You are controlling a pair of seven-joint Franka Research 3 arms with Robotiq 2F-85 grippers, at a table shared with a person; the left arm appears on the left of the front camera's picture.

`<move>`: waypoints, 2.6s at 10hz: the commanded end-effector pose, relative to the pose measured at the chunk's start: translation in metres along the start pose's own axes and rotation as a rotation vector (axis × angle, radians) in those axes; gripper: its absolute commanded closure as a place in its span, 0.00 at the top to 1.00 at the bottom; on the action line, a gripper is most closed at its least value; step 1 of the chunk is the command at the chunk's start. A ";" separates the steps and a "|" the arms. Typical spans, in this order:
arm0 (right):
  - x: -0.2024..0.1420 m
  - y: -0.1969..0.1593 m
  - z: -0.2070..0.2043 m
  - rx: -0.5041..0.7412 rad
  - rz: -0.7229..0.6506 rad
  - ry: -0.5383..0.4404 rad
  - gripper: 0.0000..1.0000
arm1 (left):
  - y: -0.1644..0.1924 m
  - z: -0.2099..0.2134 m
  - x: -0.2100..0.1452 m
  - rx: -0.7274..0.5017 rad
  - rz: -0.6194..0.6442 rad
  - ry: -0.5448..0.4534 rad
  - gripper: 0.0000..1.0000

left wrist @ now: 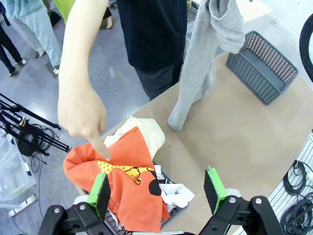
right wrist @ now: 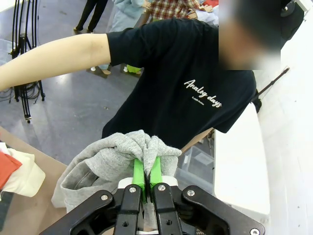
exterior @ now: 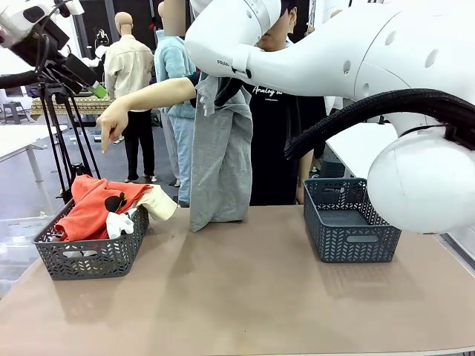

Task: Sort the tops and bottoms.
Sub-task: Sort the clothes according to human instructions.

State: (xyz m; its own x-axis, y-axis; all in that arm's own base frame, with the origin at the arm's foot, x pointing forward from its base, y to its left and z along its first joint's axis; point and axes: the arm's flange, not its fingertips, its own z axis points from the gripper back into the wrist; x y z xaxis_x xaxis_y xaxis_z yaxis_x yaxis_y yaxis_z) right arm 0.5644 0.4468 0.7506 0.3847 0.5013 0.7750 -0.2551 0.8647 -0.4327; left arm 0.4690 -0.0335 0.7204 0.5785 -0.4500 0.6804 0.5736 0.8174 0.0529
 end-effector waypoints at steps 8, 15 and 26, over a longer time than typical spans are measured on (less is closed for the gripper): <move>-0.001 -0.001 0.003 -0.003 -0.003 0.007 0.00 | 0.000 0.002 -0.001 0.001 0.001 0.007 1.00; 0.013 0.010 0.000 0.074 -0.050 -0.078 0.00 | 0.006 0.013 -0.008 0.042 0.008 -0.013 1.00; 0.027 0.032 0.035 0.195 -0.082 -0.238 0.00 | 0.049 0.058 -0.026 0.119 0.081 -0.078 1.00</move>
State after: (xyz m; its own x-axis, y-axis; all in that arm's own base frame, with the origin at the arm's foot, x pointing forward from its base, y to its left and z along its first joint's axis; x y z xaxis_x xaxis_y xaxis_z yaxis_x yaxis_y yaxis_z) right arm 0.5402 0.4856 0.7720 0.2021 0.3815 0.9020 -0.4150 0.8676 -0.2740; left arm 0.4486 0.0388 0.7470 0.5715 -0.3554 0.7397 0.4532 0.8881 0.0765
